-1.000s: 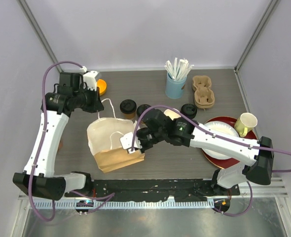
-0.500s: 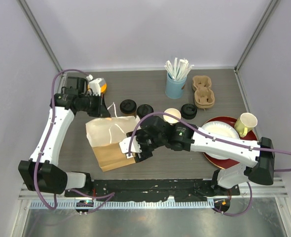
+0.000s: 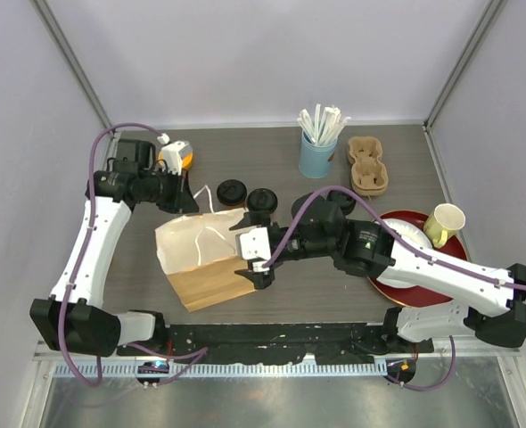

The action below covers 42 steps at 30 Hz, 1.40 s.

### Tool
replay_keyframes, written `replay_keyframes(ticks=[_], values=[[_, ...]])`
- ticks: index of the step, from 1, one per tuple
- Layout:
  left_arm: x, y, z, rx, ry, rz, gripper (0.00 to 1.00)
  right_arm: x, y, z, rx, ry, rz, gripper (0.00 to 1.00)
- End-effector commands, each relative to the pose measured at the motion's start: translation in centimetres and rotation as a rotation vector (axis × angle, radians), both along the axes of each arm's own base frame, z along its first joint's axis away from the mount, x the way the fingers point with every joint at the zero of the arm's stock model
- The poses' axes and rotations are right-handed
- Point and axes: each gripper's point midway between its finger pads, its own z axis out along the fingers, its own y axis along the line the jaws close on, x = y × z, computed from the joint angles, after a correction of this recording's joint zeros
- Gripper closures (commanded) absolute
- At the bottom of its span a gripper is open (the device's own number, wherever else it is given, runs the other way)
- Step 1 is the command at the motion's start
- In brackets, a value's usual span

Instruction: Pack the takeout coffee

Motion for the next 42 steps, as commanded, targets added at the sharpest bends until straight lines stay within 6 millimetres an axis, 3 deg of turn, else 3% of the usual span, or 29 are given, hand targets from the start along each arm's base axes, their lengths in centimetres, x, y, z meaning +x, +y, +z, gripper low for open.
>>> replay_keyframes(ticks=[1, 3, 7, 8, 10, 11, 13, 16, 17, 18, 19, 20, 21, 22, 23, 24, 25, 26, 27, 29, 32, 33, 34, 35, 36, 39, 41, 42], values=[[0.1, 0.0, 2.2, -0.001, -0.086, -0.029, 1.0, -1.8, 0.0, 5.4, 0.184, 0.049, 0.047, 0.11], [0.1, 0.0, 2.5, -0.002, -0.095, -0.032, 1.0, -1.7, -1.0, 7.7, 0.251, 0.061, 0.013, 0.11], [0.3, -0.1, 3.1, -0.009, -0.11, -0.035, 1.0, 2.1, -4.2, 14.0, 0.468, 0.196, -0.294, 0.11], [0.2, -0.1, 3.1, -0.008, -0.108, -0.036, 1.0, 5.3, -6.4, 14.8, 0.538, 0.231, -0.519, 0.11], [0.1, -0.1, 3.2, -0.006, -0.117, -0.04, 1.0, 7.9, -10.0, 16.4, 0.632, 0.229, -0.724, 0.11], [0.0, -0.1, 3.1, -0.004, -0.114, -0.039, 1.0, 10.1, -13.1, 16.5, 0.691, 0.225, -0.927, 0.12], [-0.1, 0.0, 3.1, -0.002, -0.117, -0.04, 1.0, 12.7, -18.3, 16.8, 0.775, 0.208, -1.155, 0.13], [-0.2, 0.2, 2.9, 0.01, -0.117, -0.036, 1.0, 14.8, -24.1, 16.6, 0.909, 0.223, -1.347, 0.13], [-0.3, 0.2, 3.0, 0.015, -0.119, -0.038, 1.0, 16.0, -27.2, 16.5, 0.956, 0.193, -1.437, 0.13], [-0.4, 0.3, 3.1, 0.018, -0.116, -0.041, 1.0, 16.9, -28.4, 15.7, 0.982, 0.198, -1.474, 0.13], [-0.5, 0.3, 3.1, 0.018, -0.114, -0.04, 1.0, 17.7, -29.4, 15.4, 1.0, 0.196, -1.507, 0.05], [-0.4, 0.3, 3.3, 0.022, -0.12, -0.048, 1.0, 18.9, -32.1, 15.0, 1.019, 0.168, -1.587, 0.02], [-0.5, 0.3, 3.3, 0.026, -0.108, -0.049, 1.0, 19.8, -31.7, 14.6, 1.0, 0.189, -1.549, 0.0], [-0.6, 0.4, 3.3, 0.03, -0.108, -0.054, 1.0, 21.9, -31.2, 12.8, 0.997, 0.27, -1.562, 0.0], [-0.5, 0.4, 3.6, 0.033, -0.113, -0.056, 1.0, 23.3, -31.6, 11.6, 0.987, 0.318, -1.568, 0.0], [-0.4, 0.5, 3.7, 0.039, -0.113, -0.059, 1.0, 25.4, -33.4, 10.0, 0.978, 0.367, -1.611, 0.0], [-0.5, 0.5, 3.7, 0.041, -0.11, -0.057, 1.0, 27.0, -33.0, 8.4, 1.019, 0.511, -1.582, 0.0], [-0.4, 0.5, 4.1, 0.041, -0.12, -0.055, 1.0, 29.7, -33.5, 4.9, 0.984, 0.608, -1.637, 0.0], [-0.4, 0.5, 4.3, 0.039, -0.122, -0.053, 1.0, 30.9, -35.8, 3.6, 1.029, 0.665, -1.7, 0.0], [-0.4, 0.4, 4.8, 0.035, -0.131, -0.055, 1.0, 33.1, -37.2, 0.5, 1.063, 0.752, -1.775, 0.0], [-0.6, 0.2, 5.1, 0.021, -0.111, -0.068, 1.0, 35.4, -39.7, -0.8, 1.125, 0.688, -1.896, 0.02], [-0.8, 0.0, 5.0, 0.013, -0.093, -0.077, 1.0, 35.7, -40.2, -1.7, 1.097, 0.703, -1.945, 0.06], [-0.9, -0.3, 4.9, 0.0, -0.065, -0.095, 1.0, 36.0, -41.2, -0.2, 1.13, 0.67, -1.984, 0.08], [-1.1, -0.5, 4.8, -0.009, -0.044, -0.1, 1.0, 36.4, -41.7, -1.6, 1.097, 0.679, -2.046, 0.09], [-1.1, -0.6, 4.9, -0.017, -0.035, -0.106, 1.0, 35.7, -42.1, -2.8, 1.04, 0.698, -2.12, 0.13], [-1.5, -1.6, 4.9, -0.081, -0.04, -0.143, 1.0, 33.8, -43.1, -4.1, 0.975, 0.705, -2.232, 0.18], [-2.0, -2.2, 6.0, -0.129, -0.079, -0.152, 1.0, 33.5, -42.9, -4.2, 0.923, 0.722, -2.217, 0.25], [-2.3, -2.4, 6.3, -0.142, -0.09, -0.171, 1.0, 33.0, -42.8, -5.2, 0.832, 0.746, -2.246, 0.25]])
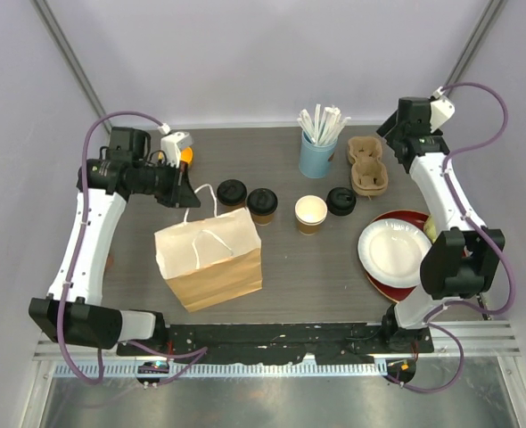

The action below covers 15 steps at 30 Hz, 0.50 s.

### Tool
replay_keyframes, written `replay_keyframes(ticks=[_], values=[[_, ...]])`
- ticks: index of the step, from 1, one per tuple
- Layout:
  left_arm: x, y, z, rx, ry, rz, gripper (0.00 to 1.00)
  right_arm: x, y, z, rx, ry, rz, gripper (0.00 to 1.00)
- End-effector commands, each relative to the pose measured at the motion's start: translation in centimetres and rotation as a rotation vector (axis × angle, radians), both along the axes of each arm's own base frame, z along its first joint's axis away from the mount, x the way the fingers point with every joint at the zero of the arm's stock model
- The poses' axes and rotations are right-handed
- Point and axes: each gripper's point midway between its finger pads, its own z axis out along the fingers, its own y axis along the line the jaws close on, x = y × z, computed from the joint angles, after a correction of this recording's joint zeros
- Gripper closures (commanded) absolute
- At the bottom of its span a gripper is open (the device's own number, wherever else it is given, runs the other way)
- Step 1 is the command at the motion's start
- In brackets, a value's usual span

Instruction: Pack the takeout coffee

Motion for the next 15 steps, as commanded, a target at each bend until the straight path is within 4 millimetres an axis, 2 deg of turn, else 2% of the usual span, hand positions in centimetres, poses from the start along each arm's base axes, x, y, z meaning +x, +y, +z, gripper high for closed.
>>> replay_keyframes(ticks=[1, 2, 3, 4, 5, 6, 7, 8, 9, 11, 12, 15], values=[[-1.9, -1.6, 2.8, -0.116, -0.083, -0.086, 1.0, -2.1, -1.0, 3.3, -0.035, 0.038, -0.028, 0.25], [-2.0, -1.7, 3.0, -0.119, -0.09, -0.091, 1.0, -1.6, -0.9, 4.6, -0.047, 0.028, -0.009, 0.25], [-2.2, -1.6, 3.1, -0.114, -0.091, -0.094, 1.0, -2.2, -2.2, 3.7, -0.074, 0.098, -0.011, 0.27], [-2.3, -1.6, 3.1, -0.11, -0.09, -0.098, 1.0, -1.7, -2.2, 2.4, -0.089, 0.158, 0.008, 0.3], [-2.3, -1.4, 2.9, -0.098, -0.09, -0.105, 1.0, -1.1, -2.3, 3.1, -0.102, 0.166, 0.026, 0.32], [-2.3, -1.3, 3.1, -0.091, -0.086, -0.094, 1.0, -2.0, -2.3, 2.0, -0.113, 0.26, 0.047, 0.33], [-2.2, -1.1, 3.3, -0.083, -0.086, -0.083, 1.0, -1.6, -2.4, -0.1, -0.133, 0.354, 0.081, 0.35], [-2.4, -1.1, 3.5, -0.076, -0.089, -0.091, 1.0, -1.2, -2.4, 1.4, -0.146, 0.351, 0.095, 0.36], [-2.3, -0.9, 3.7, -0.055, -0.112, -0.112, 1.0, -2.2, -2.7, 0.5, -0.149, 0.43, 0.116, 0.36], [-2.7, -0.6, 3.3, -0.032, -0.095, -0.119, 1.0, -1.8, -2.7, -1.0, -0.128, 0.497, 0.196, 0.38], [-2.8, -0.5, 3.1, -0.023, -0.094, -0.132, 1.0, -2.2, -3.5, -1.9, -0.093, 0.53, 0.196, 0.4], [-3.0, -0.6, 3.1, -0.03, -0.085, -0.132, 1.0, -2.3, -4.0, -4.4, -0.034, 0.584, 0.243, 0.43]])
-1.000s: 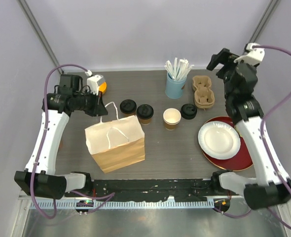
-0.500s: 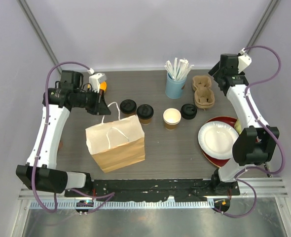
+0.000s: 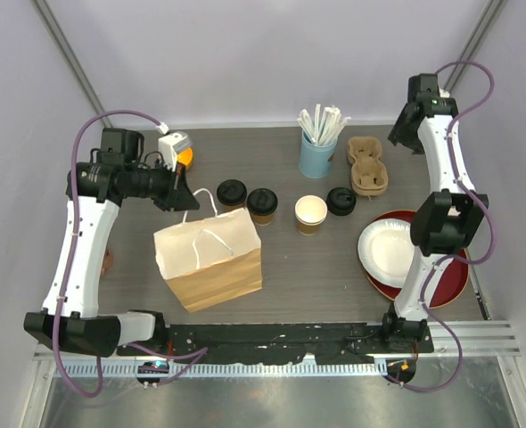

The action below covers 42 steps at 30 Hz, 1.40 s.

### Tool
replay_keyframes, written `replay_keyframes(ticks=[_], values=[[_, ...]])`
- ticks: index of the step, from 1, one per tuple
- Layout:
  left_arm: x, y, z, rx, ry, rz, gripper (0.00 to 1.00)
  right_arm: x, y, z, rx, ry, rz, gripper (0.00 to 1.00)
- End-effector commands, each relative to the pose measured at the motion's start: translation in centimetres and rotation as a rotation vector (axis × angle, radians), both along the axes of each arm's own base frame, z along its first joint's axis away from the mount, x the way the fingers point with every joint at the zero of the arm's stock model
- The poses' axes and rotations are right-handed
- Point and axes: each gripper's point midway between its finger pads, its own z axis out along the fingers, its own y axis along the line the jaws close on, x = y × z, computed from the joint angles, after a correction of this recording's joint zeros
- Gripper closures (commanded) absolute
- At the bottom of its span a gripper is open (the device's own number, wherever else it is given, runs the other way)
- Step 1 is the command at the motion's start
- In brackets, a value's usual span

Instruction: Pack the takeout coffee

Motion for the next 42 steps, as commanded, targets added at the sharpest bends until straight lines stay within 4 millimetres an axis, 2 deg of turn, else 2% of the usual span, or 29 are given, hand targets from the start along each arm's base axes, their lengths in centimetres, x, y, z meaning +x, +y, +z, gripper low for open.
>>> replay_keyframes(ticks=[1, 3, 5, 6, 8, 10, 12, 14, 19, 30, 32, 35, 36, 37, 40, 42], values=[[-0.7, 0.1, 0.6, 0.009, -0.017, -0.033, 1.0, -3.1, -0.8, -3.2, 0.057, 0.2, 0.095, 0.43], [-0.9, 0.3, 0.8, 0.022, -0.028, -0.035, 1.0, -2.3, -0.9, -4.2, 0.05, 0.208, 0.124, 0.43], [-1.0, 0.7, 0.8, 0.048, -0.036, -0.036, 1.0, -1.3, -1.0, -3.9, 0.042, 0.186, 0.132, 0.43], [-1.0, 0.7, 0.9, 0.051, -0.037, -0.035, 1.0, -0.7, -1.1, -4.5, 0.043, 0.191, 0.137, 0.43], [-1.1, 0.6, 0.9, 0.047, -0.036, -0.039, 1.0, 0.1, -0.7, -4.5, 0.059, 0.172, 0.16, 0.48], [-1.3, 0.7, 0.6, 0.049, -0.032, -0.048, 1.0, 0.0, -0.2, -5.0, 0.076, 0.179, 0.188, 0.54], [-1.4, 0.8, 0.1, 0.06, -0.02, -0.041, 1.0, 0.5, 0.8, -5.2, 0.099, 0.149, 0.232, 0.55], [-1.5, 0.8, -0.1, 0.06, -0.016, -0.049, 1.0, 0.3, 1.3, -5.8, 0.105, 0.148, 0.257, 0.5], [-2.0, 0.8, -0.8, 0.067, 0.0, -0.079, 1.0, -0.4, 2.1, -9.0, 0.121, 0.23, 0.307, 0.48], [-2.4, 0.5, -1.2, 0.041, 0.045, -0.079, 1.0, -0.4, 1.5, -11.6, 0.084, 0.271, 0.319, 0.55], [-2.8, 0.5, -1.1, 0.04, 0.049, -0.082, 1.0, -0.1, 1.6, -10.9, 0.065, 0.257, 0.33, 0.55], [-3.2, 0.4, -1.0, 0.045, 0.046, -0.096, 1.0, 1.4, 2.1, -8.3, 0.024, 0.173, 0.349, 0.53], [-3.3, 0.4, -1.0, 0.05, 0.046, -0.099, 1.0, 2.0, 2.5, -7.4, 0.059, 0.131, 0.3, 0.53], [-3.3, 0.4, -1.1, 0.05, 0.045, -0.101, 1.0, 2.9, 2.6, -5.3, 0.076, 0.069, 0.255, 0.5], [-3.2, 0.4, -1.3, 0.052, 0.034, -0.098, 1.0, 3.4, 2.8, -2.2, 0.155, -0.038, 0.029, 0.46], [-3.3, 0.4, -1.4, 0.051, 0.037, -0.088, 1.0, 3.8, 3.3, -1.7, 0.163, -0.095, -0.077, 0.44]])
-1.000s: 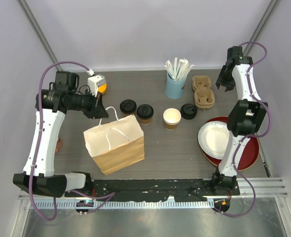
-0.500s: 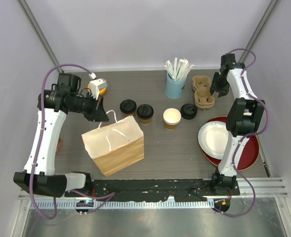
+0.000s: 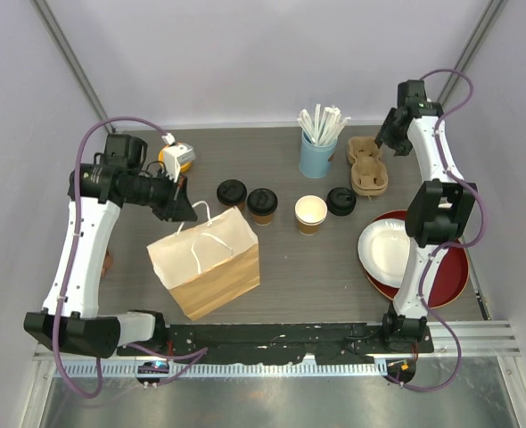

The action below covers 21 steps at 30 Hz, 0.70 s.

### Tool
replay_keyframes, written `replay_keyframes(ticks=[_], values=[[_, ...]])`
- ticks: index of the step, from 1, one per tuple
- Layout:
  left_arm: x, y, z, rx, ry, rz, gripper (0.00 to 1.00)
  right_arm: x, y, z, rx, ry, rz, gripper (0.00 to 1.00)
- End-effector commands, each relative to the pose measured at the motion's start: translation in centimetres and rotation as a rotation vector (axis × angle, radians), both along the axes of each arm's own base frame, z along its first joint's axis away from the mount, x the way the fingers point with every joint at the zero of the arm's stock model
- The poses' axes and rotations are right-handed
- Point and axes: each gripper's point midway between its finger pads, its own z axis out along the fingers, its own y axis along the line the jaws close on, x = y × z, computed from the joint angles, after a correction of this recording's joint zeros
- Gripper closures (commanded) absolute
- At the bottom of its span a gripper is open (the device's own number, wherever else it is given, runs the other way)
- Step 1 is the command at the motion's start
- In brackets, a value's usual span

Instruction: Pack the takeout coffee

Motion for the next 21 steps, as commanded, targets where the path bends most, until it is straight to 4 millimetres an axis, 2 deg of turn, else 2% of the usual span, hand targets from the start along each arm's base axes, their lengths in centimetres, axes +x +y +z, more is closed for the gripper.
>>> replay_keyframes(ticks=[1, 3, 5, 9, 12, 13, 14, 15, 18, 19, 21], values=[[-1.2, -0.2, 0.3, -0.012, -0.003, -0.009, 1.0, 2.0, 0.9, 5.4, 0.094, -0.231, -0.374, 0.42], [-1.4, -0.3, 0.5, -0.019, -0.008, -0.016, 1.0, 2.4, 1.5, 5.0, 0.158, -0.26, -0.486, 0.42], [-1.4, -0.3, 0.6, -0.02, -0.014, -0.017, 1.0, 2.8, 1.8, 3.7, 0.222, -0.27, -0.632, 0.42], [-1.4, -0.3, 0.7, -0.022, -0.018, -0.022, 1.0, 3.4, 1.8, 2.5, 0.301, -0.287, -0.815, 0.42], [-1.5, -0.4, 0.9, -0.028, -0.024, -0.025, 1.0, 4.1, 1.7, 1.9, 0.336, -0.296, -0.887, 0.42], [-1.6, -0.3, 0.9, -0.027, -0.03, -0.026, 1.0, 4.6, 1.6, 2.4, 0.341, -0.31, -0.9, 0.43], [-1.6, -0.4, 1.0, -0.028, -0.035, -0.026, 1.0, 4.5, 1.6, 2.1, 0.335, -0.294, -0.908, 0.43], [-1.5, -0.4, 1.0, -0.029, -0.04, -0.026, 1.0, 4.7, 1.7, 0.9, 0.33, -0.267, -0.913, 0.43], [-1.5, -0.4, 1.0, -0.03, -0.055, -0.027, 1.0, 4.8, 2.2, 0.4, 0.339, -0.23, -0.91, 0.43], [-1.5, -0.4, 0.9, -0.029, -0.051, -0.028, 1.0, 4.6, 3.7, -0.2, 0.337, -0.211, -0.888, 0.43], [-1.4, -0.3, 1.0, -0.026, -0.061, -0.033, 1.0, 4.3, 4.1, -1.0, 0.34, -0.19, -0.887, 0.42]])
